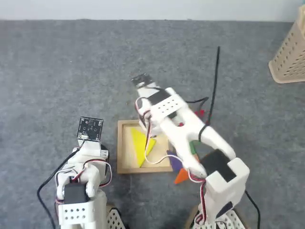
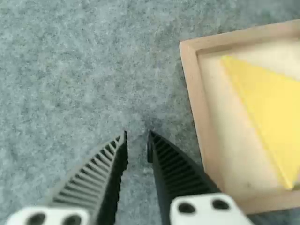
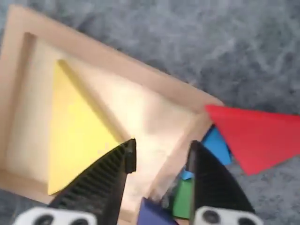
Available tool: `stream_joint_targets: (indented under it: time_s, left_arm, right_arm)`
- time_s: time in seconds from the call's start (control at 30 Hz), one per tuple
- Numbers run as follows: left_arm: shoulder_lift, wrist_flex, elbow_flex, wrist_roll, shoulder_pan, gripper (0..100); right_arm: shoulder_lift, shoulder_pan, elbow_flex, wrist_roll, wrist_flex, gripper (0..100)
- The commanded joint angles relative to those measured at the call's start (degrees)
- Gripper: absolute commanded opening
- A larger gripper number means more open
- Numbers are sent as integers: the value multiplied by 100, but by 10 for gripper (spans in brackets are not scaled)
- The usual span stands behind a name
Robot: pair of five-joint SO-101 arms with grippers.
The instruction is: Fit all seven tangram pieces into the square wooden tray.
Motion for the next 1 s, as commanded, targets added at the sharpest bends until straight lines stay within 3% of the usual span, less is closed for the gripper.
stream_joint_targets:
  time_s: [0.0,0.23,0.37,0.57,0.97]
  left_arm:
    - [-123,0,-48,44,9,71]
    - [-123,0,-48,44,9,71]
    - [-123,0,-48,44,9,71]
    - [-123,0,-48,44,9,71]
    - [-123,0,-48,44,9,71]
  right_arm:
    - [-233,154,-220,273,13,143]
    - [-1420,171,1046,325,-848,55]
    - [-1833,171,1793,334,-1297,53]
    - [-1156,251,1943,334,-1666,53]
    - [-681,1367,1530,299,-1648,53]
